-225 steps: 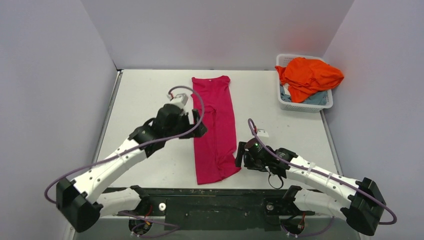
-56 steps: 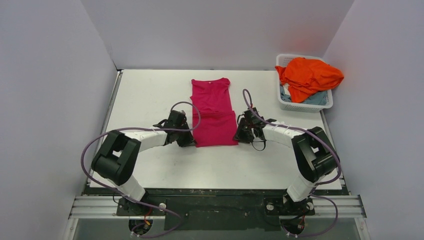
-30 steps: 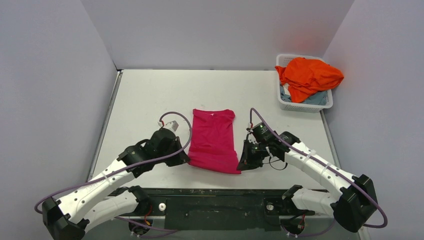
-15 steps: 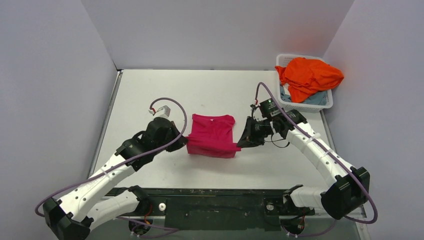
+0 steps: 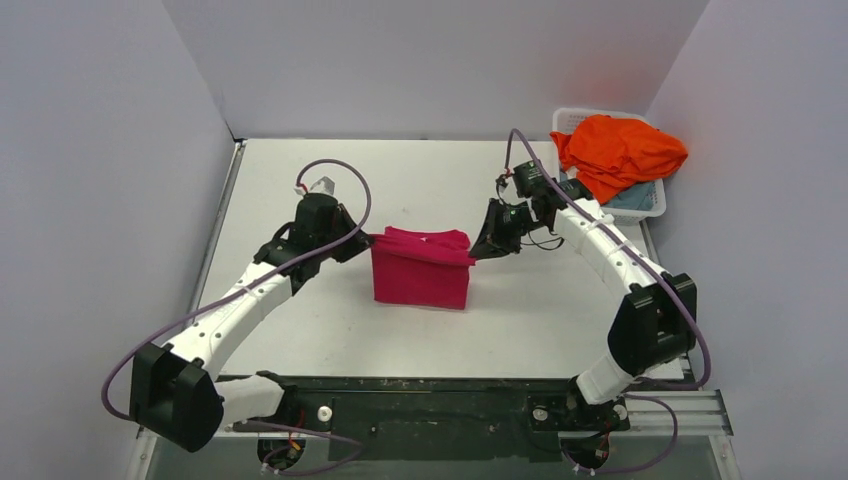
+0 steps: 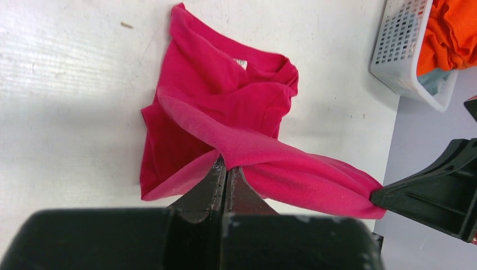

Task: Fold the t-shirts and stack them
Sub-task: Fold the long partially folded tshirt into a neat square

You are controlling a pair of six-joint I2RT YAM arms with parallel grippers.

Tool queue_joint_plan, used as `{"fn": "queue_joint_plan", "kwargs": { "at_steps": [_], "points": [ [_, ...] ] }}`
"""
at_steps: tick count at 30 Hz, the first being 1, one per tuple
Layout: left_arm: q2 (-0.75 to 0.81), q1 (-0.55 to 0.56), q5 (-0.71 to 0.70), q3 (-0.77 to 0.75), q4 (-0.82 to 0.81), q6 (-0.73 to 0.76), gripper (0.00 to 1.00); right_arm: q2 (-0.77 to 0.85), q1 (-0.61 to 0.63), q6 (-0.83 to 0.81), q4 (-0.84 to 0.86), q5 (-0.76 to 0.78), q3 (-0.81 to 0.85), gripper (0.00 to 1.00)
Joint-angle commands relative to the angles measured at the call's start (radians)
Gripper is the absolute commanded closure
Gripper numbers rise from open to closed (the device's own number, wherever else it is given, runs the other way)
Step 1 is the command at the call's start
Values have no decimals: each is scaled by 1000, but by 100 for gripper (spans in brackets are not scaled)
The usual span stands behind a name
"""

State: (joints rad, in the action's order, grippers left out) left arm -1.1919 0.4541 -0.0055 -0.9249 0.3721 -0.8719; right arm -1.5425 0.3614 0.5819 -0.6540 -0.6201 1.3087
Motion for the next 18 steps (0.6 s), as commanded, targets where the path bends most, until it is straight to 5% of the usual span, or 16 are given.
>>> {"fn": "queue_joint_plan", "kwargs": {
  "at_steps": [1,18],
  "points": [
    [-71,-59,3,-77,-108,46,100,-87,-35,-38,-38,-22,78,100],
    [-495,-123,24,-304,-135,113,100,-434,-178,7,74,-82,271,100]
  ]
}}
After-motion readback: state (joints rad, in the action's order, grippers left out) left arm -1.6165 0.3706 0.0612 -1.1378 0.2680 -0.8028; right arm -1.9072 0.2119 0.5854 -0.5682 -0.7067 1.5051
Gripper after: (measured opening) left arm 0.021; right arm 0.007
